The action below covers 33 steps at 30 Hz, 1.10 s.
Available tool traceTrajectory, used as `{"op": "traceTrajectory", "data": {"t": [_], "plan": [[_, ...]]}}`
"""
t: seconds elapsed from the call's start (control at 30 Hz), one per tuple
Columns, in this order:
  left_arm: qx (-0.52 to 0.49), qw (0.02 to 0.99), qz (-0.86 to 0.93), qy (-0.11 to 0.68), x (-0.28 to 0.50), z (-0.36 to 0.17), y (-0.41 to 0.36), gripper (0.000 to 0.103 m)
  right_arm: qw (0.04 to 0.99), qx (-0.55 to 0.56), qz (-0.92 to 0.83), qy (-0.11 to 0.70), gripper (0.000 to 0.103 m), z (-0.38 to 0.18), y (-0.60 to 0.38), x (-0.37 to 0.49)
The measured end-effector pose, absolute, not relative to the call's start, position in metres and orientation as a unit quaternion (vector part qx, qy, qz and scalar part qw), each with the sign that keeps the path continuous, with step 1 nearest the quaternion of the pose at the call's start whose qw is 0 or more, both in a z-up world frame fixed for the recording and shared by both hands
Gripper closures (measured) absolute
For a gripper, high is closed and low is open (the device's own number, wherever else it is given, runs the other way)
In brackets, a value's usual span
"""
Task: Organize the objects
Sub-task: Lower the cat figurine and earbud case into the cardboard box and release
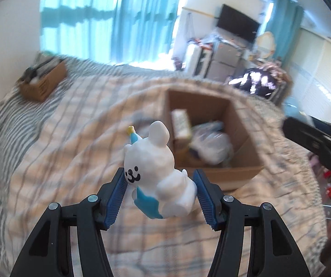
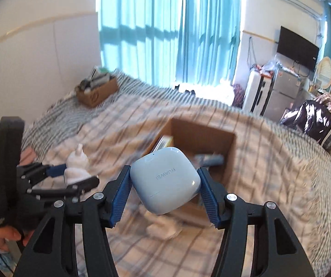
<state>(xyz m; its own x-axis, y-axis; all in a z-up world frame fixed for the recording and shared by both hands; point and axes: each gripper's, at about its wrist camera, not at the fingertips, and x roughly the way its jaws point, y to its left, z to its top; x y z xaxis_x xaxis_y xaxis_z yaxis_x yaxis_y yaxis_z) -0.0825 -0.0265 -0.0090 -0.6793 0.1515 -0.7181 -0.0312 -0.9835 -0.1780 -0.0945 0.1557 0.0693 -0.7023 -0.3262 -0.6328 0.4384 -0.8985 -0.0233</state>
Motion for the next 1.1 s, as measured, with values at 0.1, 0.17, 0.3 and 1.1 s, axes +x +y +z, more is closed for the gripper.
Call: {"op": "traceTrajectory", "data": {"t": [0.1,0.17,0.3,1.1], "plan": [[-0.391,0.085,0.912,-0.083,-0.103,0.004,-0.010,0.043,0.200,0.311,-0.924,0.102,0.046,0.083,0.159,-0.114],[-0.387,0.103,0.913,-0.077,-0.118,0.008,0.004,0.043,0.199,0.303,-0.926,0.106,0.046,0.089,0.162,-0.129],[-0.389,0.133,0.910,-0.061,-0.152,0.001,0.031,0.043,0.196,0.302,-0.928,0.095,0.046,0.081,0.170,-0.166],[-0.388,0.121,0.913,-0.019,-0.167,-0.025,0.037,0.009,0.172,0.313,-0.934,0.025,0.023,0.052,0.223,-0.196]]}}
